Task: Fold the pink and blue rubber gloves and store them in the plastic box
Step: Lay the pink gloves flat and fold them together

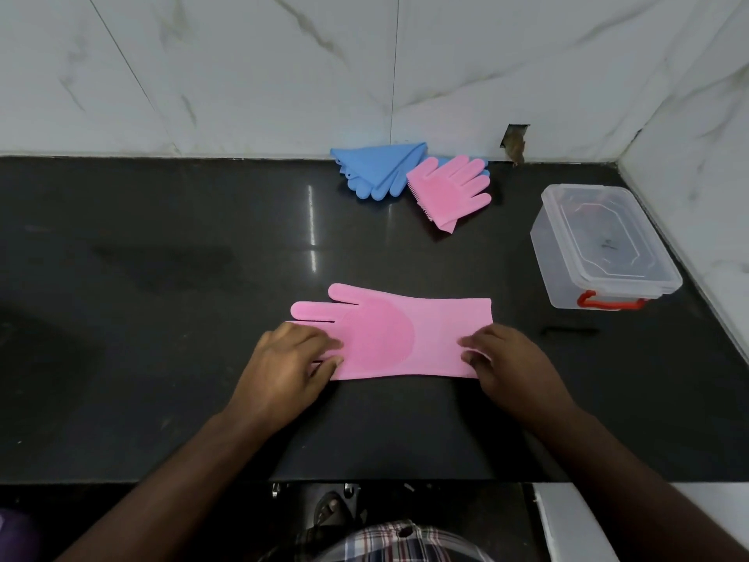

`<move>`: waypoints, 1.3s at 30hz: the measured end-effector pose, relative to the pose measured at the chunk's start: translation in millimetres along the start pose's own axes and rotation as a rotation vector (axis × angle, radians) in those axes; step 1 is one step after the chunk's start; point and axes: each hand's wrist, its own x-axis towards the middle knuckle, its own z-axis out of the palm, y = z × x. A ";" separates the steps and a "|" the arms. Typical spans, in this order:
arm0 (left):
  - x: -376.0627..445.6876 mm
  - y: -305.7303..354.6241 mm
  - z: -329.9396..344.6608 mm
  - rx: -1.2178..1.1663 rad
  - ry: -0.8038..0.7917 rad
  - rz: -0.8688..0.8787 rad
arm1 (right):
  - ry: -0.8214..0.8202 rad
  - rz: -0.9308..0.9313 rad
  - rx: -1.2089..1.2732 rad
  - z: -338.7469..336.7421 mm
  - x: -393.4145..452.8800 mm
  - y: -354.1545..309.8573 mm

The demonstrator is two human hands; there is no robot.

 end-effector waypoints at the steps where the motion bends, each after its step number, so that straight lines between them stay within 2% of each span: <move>1: 8.7 2.3 -1.1 0.023 -0.025 0.002 | -0.010 0.014 -0.003 -3.5 8.1 -5.1; 8: 47.0 0.3 -2.4 0.280 -0.527 -0.075 | -0.388 0.095 -0.247 -12.5 42.0 -12.0; 11: 47.2 -5.5 -0.6 0.278 -0.606 -0.118 | -0.457 0.104 -0.261 -9.1 42.0 -7.2; 15: 50.3 -7.7 -0.3 0.269 -0.633 -0.128 | -0.451 0.096 -0.259 -6.4 43.0 -3.6; 19: 55.2 -0.9 -5.6 0.205 -0.559 -0.126 | -0.406 0.110 -0.191 -11.1 42.6 -4.0; 23: 68.1 9.2 -7.0 0.119 -0.244 -0.116 | -0.104 0.217 0.070 -21.1 49.9 -2.8; 25: 81.0 17.9 -4.4 0.050 -0.152 -0.130 | 0.021 0.263 0.176 -26.2 61.2 2.1; 29: 119.8 42.3 7.6 0.005 -0.099 -0.097 | 0.177 0.395 0.450 -32.2 92.4 14.2; 33: 168.3 60.2 26.0 -0.005 -0.098 -0.085 | 0.221 0.560 0.790 -32.1 127.3 21.5; 39: 229.2 74.1 50.2 -0.052 -0.070 -0.126 | 0.266 0.739 0.978 -37.5 177.1 31.1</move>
